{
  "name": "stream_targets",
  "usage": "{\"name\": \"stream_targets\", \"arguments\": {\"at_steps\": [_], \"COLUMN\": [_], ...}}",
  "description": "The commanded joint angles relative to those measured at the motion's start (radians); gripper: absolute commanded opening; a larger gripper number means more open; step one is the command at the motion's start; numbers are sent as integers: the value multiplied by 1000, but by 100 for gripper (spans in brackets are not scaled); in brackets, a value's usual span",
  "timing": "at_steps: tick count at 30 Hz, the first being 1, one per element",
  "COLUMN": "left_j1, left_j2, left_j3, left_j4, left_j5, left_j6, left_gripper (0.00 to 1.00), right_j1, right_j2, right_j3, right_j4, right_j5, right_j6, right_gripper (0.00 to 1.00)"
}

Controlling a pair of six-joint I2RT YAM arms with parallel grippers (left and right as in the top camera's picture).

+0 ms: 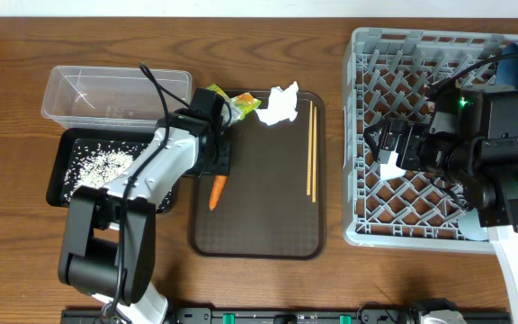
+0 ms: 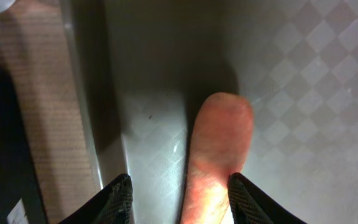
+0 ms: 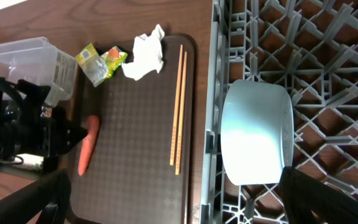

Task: Sort waste into correct bins and load items into the dishwasher rack
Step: 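Grasp the carrot on the brown tray with the left gripper, then carry the carrot left and drop it onto the black tray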

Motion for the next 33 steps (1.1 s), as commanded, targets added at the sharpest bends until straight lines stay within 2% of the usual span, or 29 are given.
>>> {"name": "stream_targets", "arguments": {"at_steps": [1,12,16,21,25,33], "left_j1": [-22,-44,-46,-46,-46,-10], "left_j2": [19,88,99,82,29,-186], "left_j3": [-10,-13,-13,-7,2,4], "left_j4": [14,17,18,-8,-66,-153], "left_j5": [10,9,10,10,10,-34], "left_j6": [7,7,7,6,6,-51], "left_gripper": [51,50,32,30,12,10], "right_j1": [8,8,8,8,8,8], "right_j2": [5,5,5,5,5,5], "right_j3": [9,9,9,9,9,9], "right_j4": [0,-2,-2,-3,-3,-4], "right_j5": [6,6,6,6,6,6], "right_j6": [10,10,10,10,10,10], "right_gripper": [99,99,99,99,99,99]}}
